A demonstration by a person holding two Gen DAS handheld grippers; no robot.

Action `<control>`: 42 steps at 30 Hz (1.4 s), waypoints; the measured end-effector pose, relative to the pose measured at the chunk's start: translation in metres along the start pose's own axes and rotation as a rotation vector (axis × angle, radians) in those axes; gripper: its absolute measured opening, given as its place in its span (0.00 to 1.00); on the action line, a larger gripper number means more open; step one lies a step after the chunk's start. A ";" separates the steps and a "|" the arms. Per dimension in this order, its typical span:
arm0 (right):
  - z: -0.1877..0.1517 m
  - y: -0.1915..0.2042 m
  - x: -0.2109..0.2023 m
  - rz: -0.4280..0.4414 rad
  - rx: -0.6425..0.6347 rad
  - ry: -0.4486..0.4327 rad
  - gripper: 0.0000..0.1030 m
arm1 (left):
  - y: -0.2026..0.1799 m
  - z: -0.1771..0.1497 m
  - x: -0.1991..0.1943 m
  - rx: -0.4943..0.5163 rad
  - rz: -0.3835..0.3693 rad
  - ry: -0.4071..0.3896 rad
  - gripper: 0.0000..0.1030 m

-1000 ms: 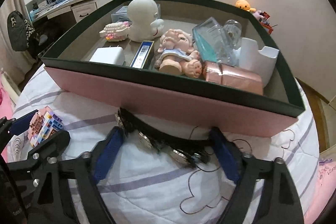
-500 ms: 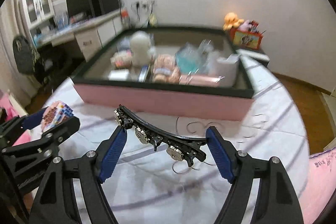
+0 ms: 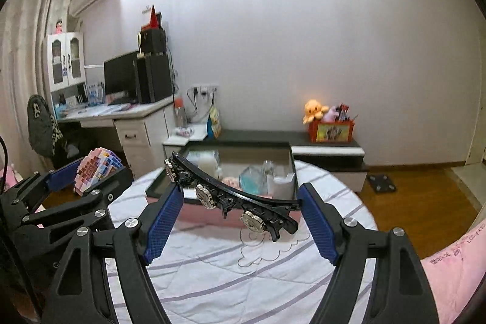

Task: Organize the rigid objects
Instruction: 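Lower the donut and headband into the pink box and open both tools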

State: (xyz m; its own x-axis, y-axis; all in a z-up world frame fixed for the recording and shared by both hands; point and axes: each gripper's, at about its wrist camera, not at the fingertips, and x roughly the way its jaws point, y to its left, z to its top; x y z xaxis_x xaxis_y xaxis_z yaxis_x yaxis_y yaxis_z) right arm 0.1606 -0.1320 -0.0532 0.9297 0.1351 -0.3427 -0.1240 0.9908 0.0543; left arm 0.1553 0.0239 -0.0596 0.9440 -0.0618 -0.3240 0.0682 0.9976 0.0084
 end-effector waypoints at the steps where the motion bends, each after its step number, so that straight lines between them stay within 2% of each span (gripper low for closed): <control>1: 0.002 0.000 -0.005 0.000 0.000 -0.010 0.77 | 0.000 0.002 -0.006 0.001 0.002 -0.016 0.67; 7: 0.010 0.001 -0.034 -0.006 -0.007 -0.070 0.77 | -0.002 0.011 -0.027 0.008 0.003 -0.087 0.67; 13: 0.017 0.003 -0.044 -0.012 -0.012 -0.106 0.77 | -0.005 0.018 -0.036 0.017 0.010 -0.130 0.67; 17: 0.021 0.004 -0.044 -0.023 -0.017 -0.122 0.77 | -0.009 0.021 -0.028 0.030 0.018 -0.138 0.67; 22: 0.026 -0.001 -0.023 -0.032 -0.013 -0.111 0.77 | -0.013 0.027 0.002 0.048 0.025 -0.122 0.67; 29: 0.036 -0.013 0.034 -0.052 -0.019 -0.067 0.77 | -0.018 0.035 0.081 0.071 0.006 -0.033 0.67; 31: 0.038 -0.018 0.055 -0.052 -0.016 -0.041 0.78 | -0.019 0.037 0.114 0.075 -0.013 0.025 0.67; 33: 0.040 -0.025 0.084 -0.038 -0.004 0.000 0.78 | -0.017 0.035 0.155 0.061 -0.055 0.121 0.67; 35: 0.038 -0.032 0.114 -0.028 0.009 0.062 0.78 | -0.016 0.028 0.192 0.052 -0.060 0.219 0.67; 38: 0.031 -0.044 0.161 0.032 0.063 0.168 0.78 | -0.016 0.013 0.235 0.041 -0.075 0.324 0.67; 42: 0.011 -0.056 0.217 0.058 0.121 0.304 0.78 | -0.019 -0.004 0.264 0.053 -0.053 0.392 0.67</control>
State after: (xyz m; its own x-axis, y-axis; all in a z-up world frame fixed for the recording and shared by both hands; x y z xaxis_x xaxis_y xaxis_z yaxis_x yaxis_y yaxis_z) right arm 0.3726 -0.1581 -0.1201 0.7738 0.2056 -0.5992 -0.1149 0.9757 0.1865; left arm 0.4023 -0.0112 -0.1488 0.7448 -0.0864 -0.6617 0.1397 0.9898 0.0280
